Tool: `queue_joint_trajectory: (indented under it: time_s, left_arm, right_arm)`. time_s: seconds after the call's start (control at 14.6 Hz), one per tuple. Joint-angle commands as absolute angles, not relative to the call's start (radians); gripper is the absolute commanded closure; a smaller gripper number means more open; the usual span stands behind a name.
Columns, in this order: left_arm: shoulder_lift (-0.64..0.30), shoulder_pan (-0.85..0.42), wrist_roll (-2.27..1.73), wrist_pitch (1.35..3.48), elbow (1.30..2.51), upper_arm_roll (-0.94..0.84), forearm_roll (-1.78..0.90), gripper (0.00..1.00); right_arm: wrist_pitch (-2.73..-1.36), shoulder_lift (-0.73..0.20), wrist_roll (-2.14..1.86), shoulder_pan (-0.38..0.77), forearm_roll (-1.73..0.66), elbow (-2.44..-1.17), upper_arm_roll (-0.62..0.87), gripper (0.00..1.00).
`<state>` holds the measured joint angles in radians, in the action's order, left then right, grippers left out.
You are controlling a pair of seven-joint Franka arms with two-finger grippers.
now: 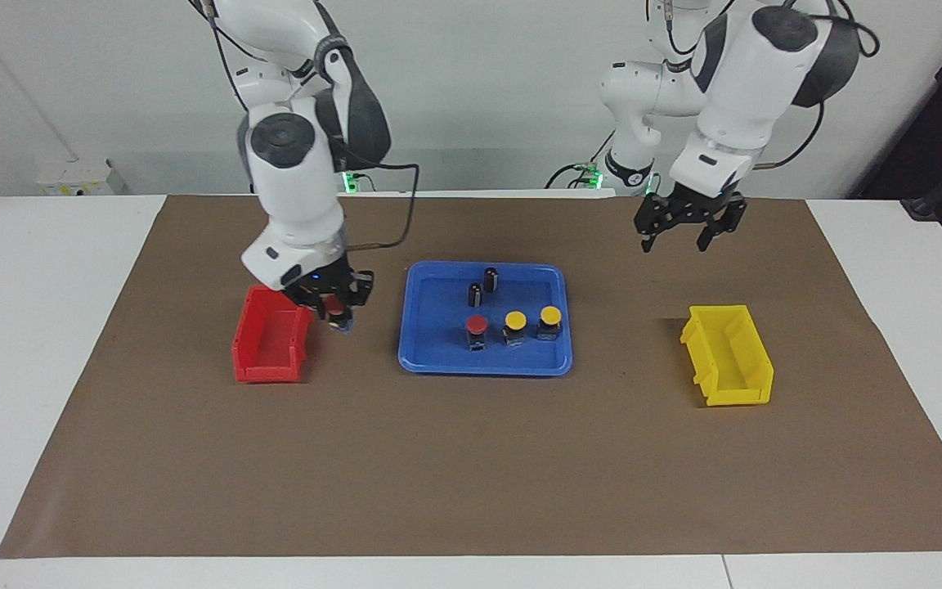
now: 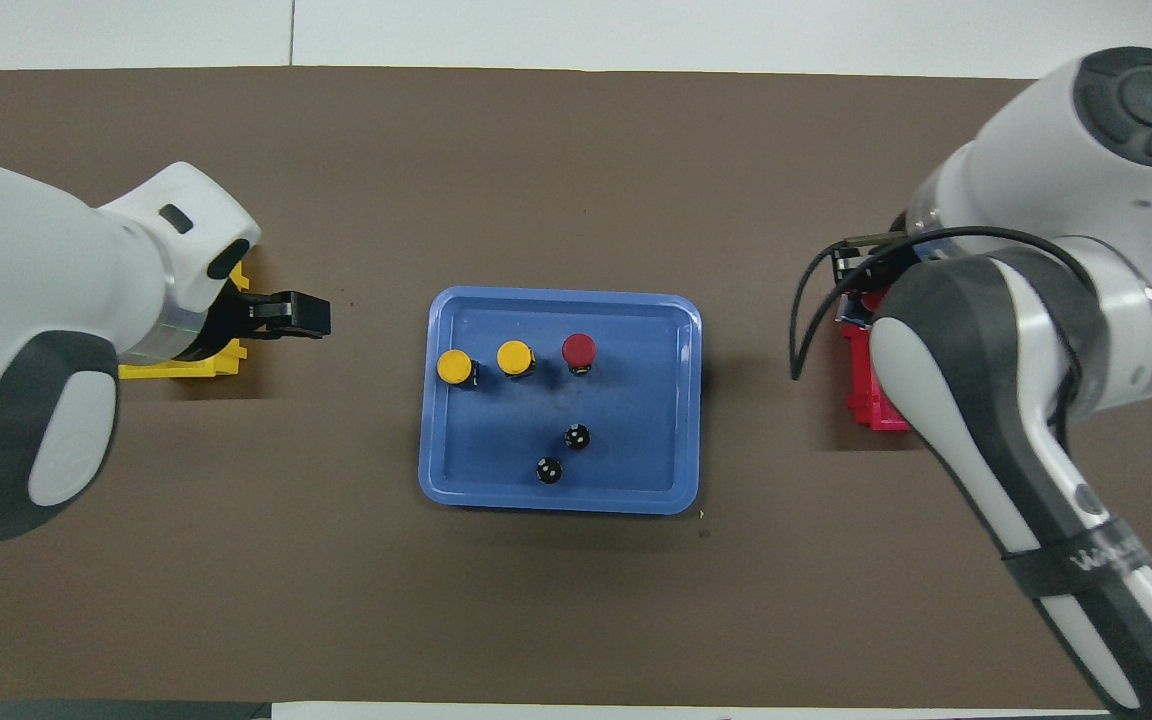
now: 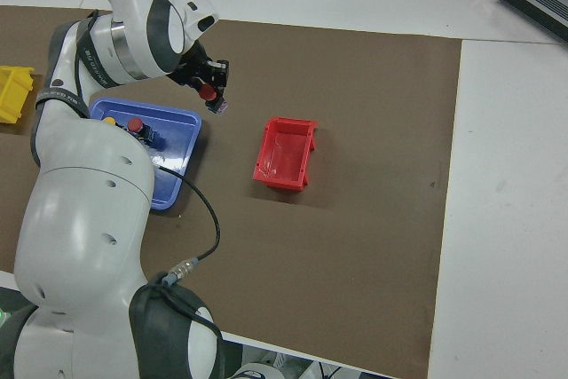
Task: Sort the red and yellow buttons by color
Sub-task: 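Drop the red button into the red bin while the left gripper reaches the tray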
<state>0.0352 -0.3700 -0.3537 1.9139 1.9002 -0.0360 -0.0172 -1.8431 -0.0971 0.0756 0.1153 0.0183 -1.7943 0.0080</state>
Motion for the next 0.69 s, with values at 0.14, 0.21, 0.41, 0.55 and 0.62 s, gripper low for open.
queue_joint_trajectory:
  time_s: [0.14,0.21,0.41,0.55,0.62]
  left_arm:
    - [-0.072,-0.503,-0.512,2.052,1.948,-0.025,0.002,0.02]
    - [-0.093,-0.515,-0.524,2.071,1.95,-0.025,0.002,0.03]
    - [-0.107,-0.538,-0.529,2.129,2.005,-0.026,0.002,0.03]
    - [-0.123,-0.554,-0.541,2.17,2.031,-0.026,0.002,0.03]
    - [-0.132,-0.554,-0.545,2.187,2.033,-0.026,0.002,0.04]
  right_arm:
    - [-2.049,-0.003,-0.09,-0.003,-0.008,-2.058,0.023,0.74]
    - [-2.087,0.009,-0.092,-0.005,-0.009,-2.101,0.023,0.74]
    - [-2.163,0.028,-0.094,-0.002,-0.009,-2.177,0.023,0.74]
    - [-2.235,0.035,-0.095,0.002,-0.009,-2.242,0.023,0.74]
    - [-2.274,0.052,-0.097,0.003,-0.009,-2.284,0.023,0.74]
